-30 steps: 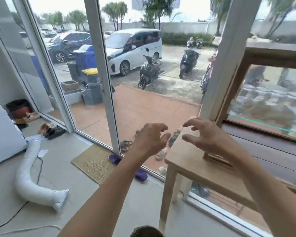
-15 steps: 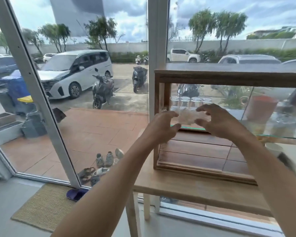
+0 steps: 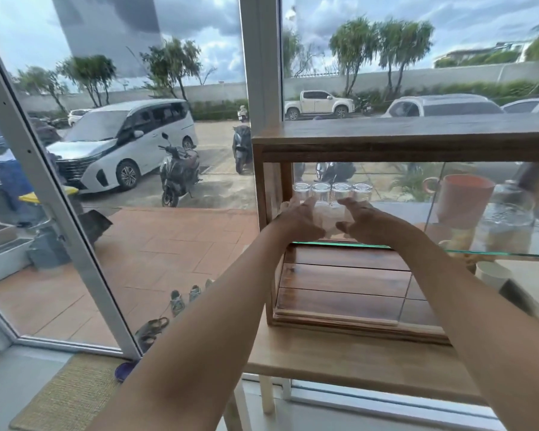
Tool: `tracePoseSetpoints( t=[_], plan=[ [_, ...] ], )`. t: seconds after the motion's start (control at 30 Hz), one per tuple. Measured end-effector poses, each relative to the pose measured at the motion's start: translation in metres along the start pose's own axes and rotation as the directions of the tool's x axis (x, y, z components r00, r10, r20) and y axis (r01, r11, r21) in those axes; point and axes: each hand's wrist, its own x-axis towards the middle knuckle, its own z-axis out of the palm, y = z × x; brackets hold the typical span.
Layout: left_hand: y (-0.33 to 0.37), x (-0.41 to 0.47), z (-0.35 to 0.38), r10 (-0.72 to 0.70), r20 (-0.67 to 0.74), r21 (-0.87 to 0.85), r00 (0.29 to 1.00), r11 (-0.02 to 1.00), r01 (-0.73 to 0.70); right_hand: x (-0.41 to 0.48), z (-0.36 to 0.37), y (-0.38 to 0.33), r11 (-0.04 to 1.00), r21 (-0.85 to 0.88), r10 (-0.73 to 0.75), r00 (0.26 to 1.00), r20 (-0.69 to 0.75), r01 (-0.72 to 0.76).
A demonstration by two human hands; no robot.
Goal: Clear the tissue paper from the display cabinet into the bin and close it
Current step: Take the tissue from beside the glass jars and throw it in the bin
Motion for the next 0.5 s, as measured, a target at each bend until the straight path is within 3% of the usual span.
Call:
tracePoseSetpoints(
  t=[0.1,0.27,0.43,0.5],
  plan=[
    [-0.002,0.011,0.000,-0.042,0.075,-0.102,0.996,0.994,0.049,0.008,0.003,0.002,0.999,-0.029,-0.029,0.999,0.017,0.030],
    [-0.001,0.014,0.006,0.060,0.139,-0.111,0.988,0.993,-0.045,0.010,0.011,0.005,0.984,-0.029,-0.172,0.984,0.046,0.173],
    [-0.004,-0.006,0.009,0.189,-0.131,-0.166,0.973,0.964,-0.210,-0.004,0.017,-0.003,0.945,-0.083,-0.324,0.942,-0.084,0.318],
    [-0.003,-0.020,0.006,0.216,-0.189,-0.165,0.958,0.955,-0.248,-0.011,0.016,-0.007,0.946,-0.019,-0.325,0.937,-0.128,0.325]
  ],
)
